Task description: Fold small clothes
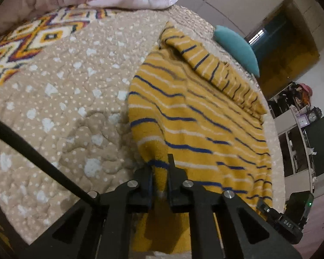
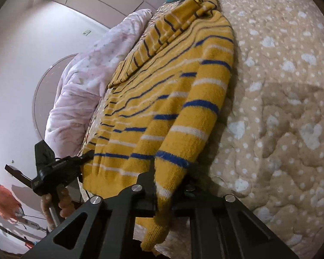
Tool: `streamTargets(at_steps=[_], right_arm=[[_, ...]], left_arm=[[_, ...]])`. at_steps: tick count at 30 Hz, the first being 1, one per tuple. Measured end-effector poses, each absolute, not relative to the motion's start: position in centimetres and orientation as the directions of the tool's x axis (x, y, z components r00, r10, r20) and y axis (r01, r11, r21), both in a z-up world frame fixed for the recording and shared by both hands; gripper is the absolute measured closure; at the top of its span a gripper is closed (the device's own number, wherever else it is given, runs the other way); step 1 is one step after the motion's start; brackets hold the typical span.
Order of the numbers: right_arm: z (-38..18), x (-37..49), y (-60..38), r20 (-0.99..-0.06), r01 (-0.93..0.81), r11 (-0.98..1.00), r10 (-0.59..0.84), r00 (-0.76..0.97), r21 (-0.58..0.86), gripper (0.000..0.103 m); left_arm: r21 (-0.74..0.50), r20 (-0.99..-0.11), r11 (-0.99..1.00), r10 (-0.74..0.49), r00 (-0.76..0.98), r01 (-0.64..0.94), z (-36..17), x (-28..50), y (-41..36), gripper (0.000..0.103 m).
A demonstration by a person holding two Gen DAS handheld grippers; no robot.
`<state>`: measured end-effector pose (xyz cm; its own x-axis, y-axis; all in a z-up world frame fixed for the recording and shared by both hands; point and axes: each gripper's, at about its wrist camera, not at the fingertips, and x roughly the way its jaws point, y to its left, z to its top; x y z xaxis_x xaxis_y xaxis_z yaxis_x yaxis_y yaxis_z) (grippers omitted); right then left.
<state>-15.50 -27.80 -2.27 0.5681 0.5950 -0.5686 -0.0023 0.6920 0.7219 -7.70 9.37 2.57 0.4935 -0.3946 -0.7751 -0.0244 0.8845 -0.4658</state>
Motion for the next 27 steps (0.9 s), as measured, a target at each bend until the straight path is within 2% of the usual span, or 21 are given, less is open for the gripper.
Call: streamTargets(at_steps=[6,9,14,18,22,27], right_arm=[[0.0,-21.0,-30.0,-0.534,-0.057,0.679,0.624,0.570,0.732,0.095],[0.1,-24.0,-30.2,-0.531,-0.068,0.668,0.645,0.550,0.741,0.095],[-1.1,-25.8,-29.0,-0.568,-0.076,0.682,0.660,0.492,0.727,0.095],[0.4,-24.0,-29.2,-0.557,-0.107,0.695,0.650,0.517,0.711,0.095],[4.7,-19.8,-29.4,-0.509,-0.184,0.713,0.633,0.584,0.676,0.095],[9.0,-11.9,-30.1,-0.486,-0.190,0.772,0.549,0.680,0.606,0.095]], left_arm=[[-0.446,-0.733,0.894,-0.397,0.553,0.052,6.4,-14.2,9.9,0.094],[-0.462,-0.727,0.884,-0.420,0.544,0.067,6.3,-17.3,9.9,0.094],[-0.393,-0.765,0.916,-0.372,0.526,0.077,5.1,-19.6,9.0,0.094],[-0.416,-0.746,0.907,-0.382,0.546,0.067,6.0,-17.2,9.6,0.094],[-0.418,-0.701,0.904,-0.380,0.604,0.084,8.7,-13.2,9.2,0.094],[-0.393,-0.666,0.916,-0.342,0.663,0.077,12.0,-3.8,7.0,0.094]])
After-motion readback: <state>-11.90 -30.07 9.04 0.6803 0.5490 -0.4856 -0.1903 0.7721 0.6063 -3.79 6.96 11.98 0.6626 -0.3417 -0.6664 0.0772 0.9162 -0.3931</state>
